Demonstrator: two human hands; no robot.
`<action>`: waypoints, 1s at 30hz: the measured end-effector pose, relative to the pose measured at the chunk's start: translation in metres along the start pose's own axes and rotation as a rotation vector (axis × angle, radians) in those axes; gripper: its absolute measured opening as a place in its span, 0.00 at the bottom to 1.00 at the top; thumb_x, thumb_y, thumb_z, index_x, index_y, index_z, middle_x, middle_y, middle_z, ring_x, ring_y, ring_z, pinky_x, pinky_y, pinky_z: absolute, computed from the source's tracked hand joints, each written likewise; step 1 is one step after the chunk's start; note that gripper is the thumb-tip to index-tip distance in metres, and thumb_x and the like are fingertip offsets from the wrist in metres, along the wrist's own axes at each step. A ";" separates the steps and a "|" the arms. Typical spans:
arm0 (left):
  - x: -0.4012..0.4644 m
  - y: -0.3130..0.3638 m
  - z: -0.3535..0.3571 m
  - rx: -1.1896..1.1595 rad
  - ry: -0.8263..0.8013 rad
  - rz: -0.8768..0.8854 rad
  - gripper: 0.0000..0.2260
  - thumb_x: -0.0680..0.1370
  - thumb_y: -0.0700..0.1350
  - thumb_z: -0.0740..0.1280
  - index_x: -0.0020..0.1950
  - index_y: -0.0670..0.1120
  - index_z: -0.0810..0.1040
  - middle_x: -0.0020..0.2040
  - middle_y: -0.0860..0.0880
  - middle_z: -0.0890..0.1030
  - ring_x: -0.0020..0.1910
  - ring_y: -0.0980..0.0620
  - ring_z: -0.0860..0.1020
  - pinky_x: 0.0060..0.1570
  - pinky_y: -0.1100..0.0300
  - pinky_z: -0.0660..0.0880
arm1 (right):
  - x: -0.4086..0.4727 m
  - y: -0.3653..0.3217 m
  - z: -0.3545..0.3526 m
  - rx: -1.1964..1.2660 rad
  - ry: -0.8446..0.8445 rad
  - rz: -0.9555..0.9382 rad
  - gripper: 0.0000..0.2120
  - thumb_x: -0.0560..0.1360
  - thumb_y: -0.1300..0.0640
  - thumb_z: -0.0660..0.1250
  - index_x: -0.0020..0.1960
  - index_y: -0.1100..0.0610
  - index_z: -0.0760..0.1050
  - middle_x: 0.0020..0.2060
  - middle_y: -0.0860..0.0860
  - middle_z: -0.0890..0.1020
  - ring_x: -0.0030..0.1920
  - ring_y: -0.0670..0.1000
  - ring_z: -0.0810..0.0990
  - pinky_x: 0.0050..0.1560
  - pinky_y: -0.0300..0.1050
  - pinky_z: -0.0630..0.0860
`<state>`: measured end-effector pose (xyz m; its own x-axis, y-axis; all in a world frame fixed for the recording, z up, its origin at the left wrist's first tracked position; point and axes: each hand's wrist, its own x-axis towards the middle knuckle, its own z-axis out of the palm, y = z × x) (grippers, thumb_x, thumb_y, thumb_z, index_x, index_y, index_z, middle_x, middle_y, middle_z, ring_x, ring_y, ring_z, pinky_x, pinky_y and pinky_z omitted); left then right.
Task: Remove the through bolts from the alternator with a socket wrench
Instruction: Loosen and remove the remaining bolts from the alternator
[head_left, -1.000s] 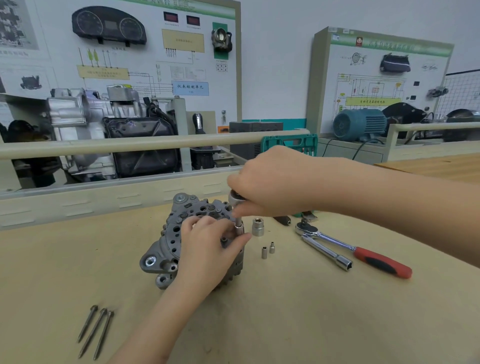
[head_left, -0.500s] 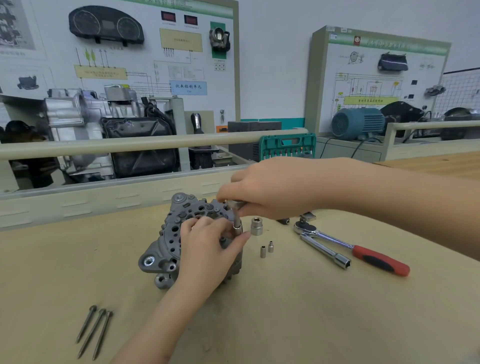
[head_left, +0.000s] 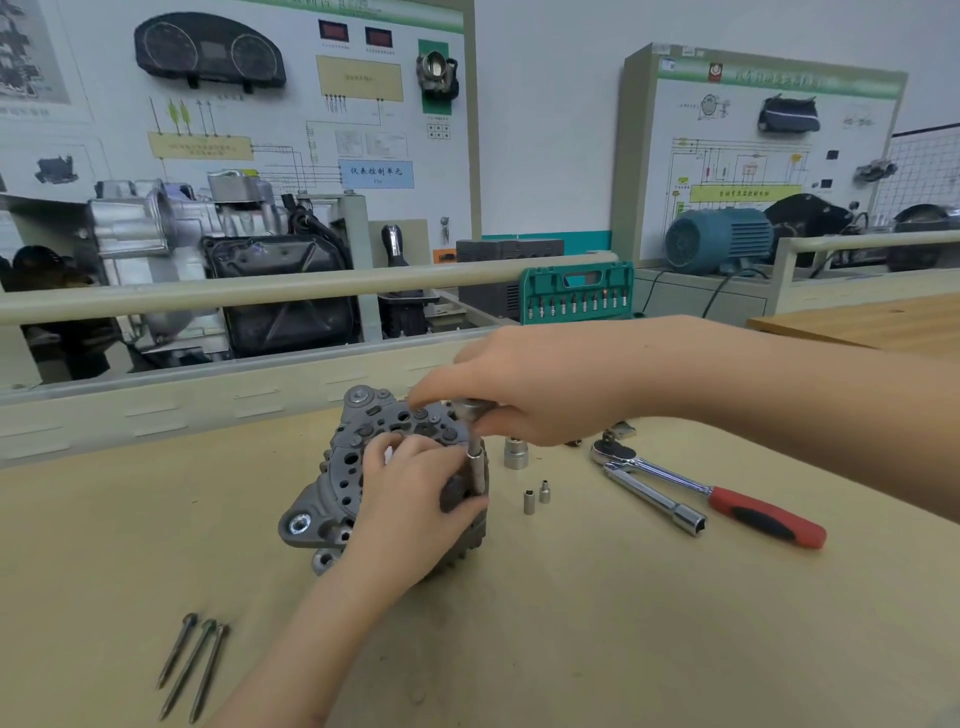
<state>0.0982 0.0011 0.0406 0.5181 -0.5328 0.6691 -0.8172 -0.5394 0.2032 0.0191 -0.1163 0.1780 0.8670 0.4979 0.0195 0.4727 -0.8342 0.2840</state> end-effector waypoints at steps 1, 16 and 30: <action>0.000 0.000 0.001 0.012 0.003 0.002 0.08 0.67 0.47 0.73 0.36 0.45 0.76 0.37 0.53 0.76 0.41 0.56 0.67 0.53 0.67 0.48 | 0.000 0.000 0.000 0.004 0.003 -0.010 0.21 0.79 0.57 0.57 0.71 0.50 0.60 0.46 0.50 0.75 0.43 0.48 0.71 0.44 0.43 0.69; -0.001 -0.002 0.008 -0.032 0.057 -0.007 0.06 0.67 0.45 0.74 0.37 0.46 0.77 0.38 0.54 0.74 0.43 0.57 0.66 0.57 0.70 0.46 | -0.006 0.007 0.005 -0.020 0.069 0.029 0.20 0.78 0.50 0.57 0.69 0.51 0.61 0.39 0.44 0.70 0.36 0.44 0.64 0.36 0.36 0.58; 0.002 0.002 -0.001 -0.126 0.120 0.026 0.08 0.70 0.48 0.71 0.35 0.45 0.79 0.38 0.52 0.79 0.42 0.68 0.66 0.58 0.71 0.48 | -0.008 0.006 -0.004 -0.165 0.041 0.127 0.17 0.75 0.39 0.55 0.42 0.53 0.66 0.30 0.44 0.68 0.30 0.41 0.66 0.27 0.37 0.61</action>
<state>0.0970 0.0001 0.0431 0.4690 -0.4591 0.7545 -0.8589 -0.4363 0.2683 0.0144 -0.1245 0.1837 0.9091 0.4037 0.1032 0.3252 -0.8423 0.4299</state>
